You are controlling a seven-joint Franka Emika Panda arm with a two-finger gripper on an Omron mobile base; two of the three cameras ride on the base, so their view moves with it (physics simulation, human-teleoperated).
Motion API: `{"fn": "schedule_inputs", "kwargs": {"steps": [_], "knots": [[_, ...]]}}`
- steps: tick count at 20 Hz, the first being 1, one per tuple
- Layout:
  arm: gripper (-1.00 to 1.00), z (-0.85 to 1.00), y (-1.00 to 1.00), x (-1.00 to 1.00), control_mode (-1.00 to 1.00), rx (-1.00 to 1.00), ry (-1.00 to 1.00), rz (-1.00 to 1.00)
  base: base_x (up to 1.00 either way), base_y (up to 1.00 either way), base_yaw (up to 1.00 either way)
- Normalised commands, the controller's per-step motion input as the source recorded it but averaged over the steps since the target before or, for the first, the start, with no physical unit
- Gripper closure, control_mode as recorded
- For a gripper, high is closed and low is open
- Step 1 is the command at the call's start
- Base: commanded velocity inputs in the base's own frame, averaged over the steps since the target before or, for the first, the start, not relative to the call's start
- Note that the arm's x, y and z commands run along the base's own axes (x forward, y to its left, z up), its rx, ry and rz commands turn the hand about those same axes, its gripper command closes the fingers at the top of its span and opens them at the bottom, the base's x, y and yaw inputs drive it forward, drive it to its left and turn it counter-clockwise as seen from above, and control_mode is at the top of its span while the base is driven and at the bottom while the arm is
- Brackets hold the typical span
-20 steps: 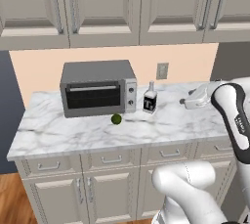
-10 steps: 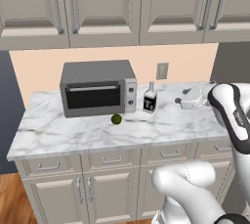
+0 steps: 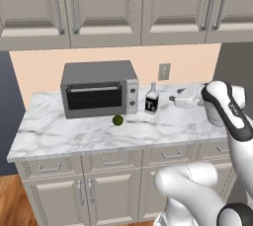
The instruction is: Place the beer and liquor on the top shelf of the fridge to keep them out of children's reach, and place the lime on lower shelves for easy access.
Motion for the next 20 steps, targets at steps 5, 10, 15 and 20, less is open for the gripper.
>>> {"fn": "schedule_inputs", "kwargs": {"steps": [5,10,15,20], "knots": [[-1.00,-0.08,0.00,0.35,-1.00,0.03,0.00,0.04,0.00,0.00,0.00],[-1.00,-0.11,0.00,0.36,-1.00,0.01,-0.01,0.06,0.00,0.00,0.00],[-1.00,-0.08,-0.04,0.31,-1.00,0.00,-0.03,0.03,0.00,0.00,0.00],[-1.00,-0.11,-0.12,0.23,-1.00,0.00,-0.04,0.00,0.00,0.00,0.00]]}}
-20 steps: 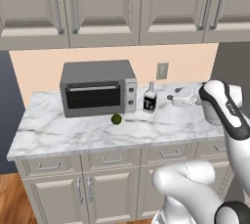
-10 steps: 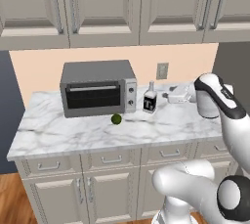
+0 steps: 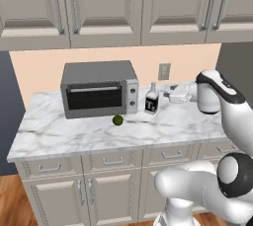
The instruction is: Place the beer and liquor on the top shelf of the fridge to keep them out of children's reach, and place the lime on lower shelves for easy access.
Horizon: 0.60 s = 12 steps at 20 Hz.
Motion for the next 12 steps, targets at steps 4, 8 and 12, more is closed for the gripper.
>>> {"fn": "schedule_inputs", "kwargs": {"steps": [4,8,12], "knots": [[-1.00,-0.20,-0.04,0.21,-1.00,0.00,-0.03,0.00,0.00,0.00,0.00],[-1.00,-0.25,0.00,0.29,-1.00,0.00,-0.01,0.00,0.00,0.00,0.00],[-1.00,-0.23,0.00,0.33,-1.00,0.00,0.00,0.00,0.00,0.00,0.00]]}}
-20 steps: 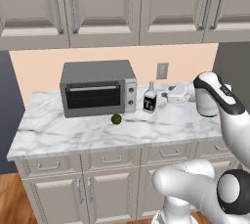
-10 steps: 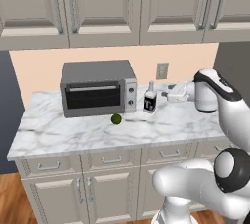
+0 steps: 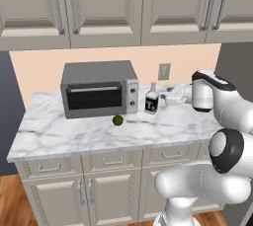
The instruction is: Place the beer and liquor on the top shelf of the fridge to keep them out of children's reach, and place the lime on lower shelves for easy access.
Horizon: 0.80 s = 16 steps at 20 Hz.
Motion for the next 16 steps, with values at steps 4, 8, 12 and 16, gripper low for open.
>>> {"fn": "schedule_inputs", "kwargs": {"steps": [4,8,12,16], "knots": [[-1.00,-0.25,0.00,0.35,-1.00,0.00,0.00,0.00,0.00,0.00,0.00],[-1.00,-0.22,0.00,0.38,-1.00,0.00,0.00,0.00,0.00,0.00,0.00],[-1.00,-0.20,-0.02,0.41,-1.00,0.00,0.00,0.00,0.00,0.00,0.00],[-1.00,-0.20,-0.05,0.41,-1.00,0.00,0.00,0.00,0.00,0.00,0.00]]}}
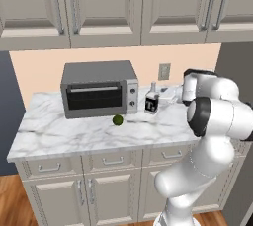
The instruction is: Place the beer and liquor on the top shelf of the fridge to keep them out of children's reach, and place the lime on lower shelves for easy access.
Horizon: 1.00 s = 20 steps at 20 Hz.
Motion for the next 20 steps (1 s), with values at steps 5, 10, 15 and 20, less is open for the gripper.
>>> {"fn": "schedule_inputs", "kwargs": {"steps": [5,10,15,20], "knots": [[-1.00,-0.19,-0.05,0.43,-1.00,0.00,0.00,0.00,0.00,0.00,0.00],[-1.00,-0.17,-0.05,0.46,-1.00,0.00,0.00,0.00,0.00,0.00,0.00],[-1.00,-0.16,-0.02,0.44,-1.00,0.00,0.00,0.00,0.00,0.00,0.00],[-1.00,-0.19,0.00,0.42,-1.00,0.00,0.00,0.01,0.00,0.00,0.00]]}}
